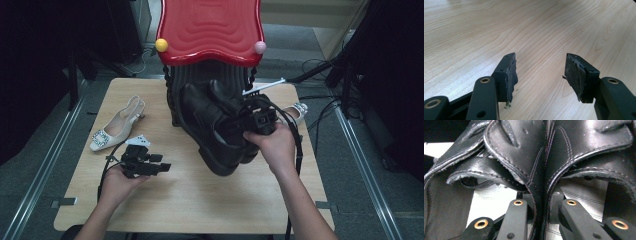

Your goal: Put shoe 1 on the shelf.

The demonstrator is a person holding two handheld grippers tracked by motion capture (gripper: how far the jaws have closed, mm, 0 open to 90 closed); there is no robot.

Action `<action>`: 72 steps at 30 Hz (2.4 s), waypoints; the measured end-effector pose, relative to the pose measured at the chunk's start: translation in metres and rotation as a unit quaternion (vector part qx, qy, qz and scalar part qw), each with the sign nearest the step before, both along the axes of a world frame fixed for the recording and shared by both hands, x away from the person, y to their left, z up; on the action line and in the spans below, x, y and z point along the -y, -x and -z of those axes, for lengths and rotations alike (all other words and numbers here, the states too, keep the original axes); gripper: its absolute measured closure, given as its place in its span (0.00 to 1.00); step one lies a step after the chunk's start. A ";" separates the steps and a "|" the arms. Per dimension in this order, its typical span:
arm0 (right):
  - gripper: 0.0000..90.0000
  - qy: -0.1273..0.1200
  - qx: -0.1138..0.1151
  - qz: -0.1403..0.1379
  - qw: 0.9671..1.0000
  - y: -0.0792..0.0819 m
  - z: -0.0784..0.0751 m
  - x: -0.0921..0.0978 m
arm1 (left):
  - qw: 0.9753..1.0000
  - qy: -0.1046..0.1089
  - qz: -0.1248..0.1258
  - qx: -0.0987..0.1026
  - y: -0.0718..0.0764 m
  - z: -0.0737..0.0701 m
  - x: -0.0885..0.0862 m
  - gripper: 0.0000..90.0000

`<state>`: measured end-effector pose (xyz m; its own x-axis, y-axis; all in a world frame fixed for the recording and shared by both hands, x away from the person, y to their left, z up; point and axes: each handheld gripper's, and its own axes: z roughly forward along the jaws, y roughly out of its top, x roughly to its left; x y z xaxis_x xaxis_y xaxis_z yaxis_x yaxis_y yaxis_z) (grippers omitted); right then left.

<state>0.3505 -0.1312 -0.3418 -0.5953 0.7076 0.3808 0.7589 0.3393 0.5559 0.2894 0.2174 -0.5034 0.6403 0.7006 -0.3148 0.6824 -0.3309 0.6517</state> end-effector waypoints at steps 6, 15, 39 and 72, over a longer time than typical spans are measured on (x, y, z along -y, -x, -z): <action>0.91 -0.011 0.040 0.076 0.996 -0.032 -0.002 -0.003 | 1.000 -0.002 -0.001 -0.005 -0.003 0.003 -0.003 0.48; 0.91 0.009 0.076 0.139 0.987 -0.059 0.014 -0.041 | 1.000 0.000 0.001 -0.006 -0.002 0.003 -0.002 0.48; 0.90 -0.015 0.104 0.227 0.968 -0.081 0.030 -0.078 | 1.000 -0.002 0.009 -0.004 0.000 0.003 0.002 0.48; 0.69 -0.002 0.127 0.168 0.978 -0.084 0.040 -0.090 | 1.000 -0.004 0.016 -0.001 0.001 0.003 0.004 0.48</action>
<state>0.4349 -0.0408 -0.3820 -0.4047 0.8786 0.2537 0.6646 0.0920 0.7415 0.2888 0.2135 -0.5065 0.6613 0.6825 -0.3112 0.6733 -0.3573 0.6473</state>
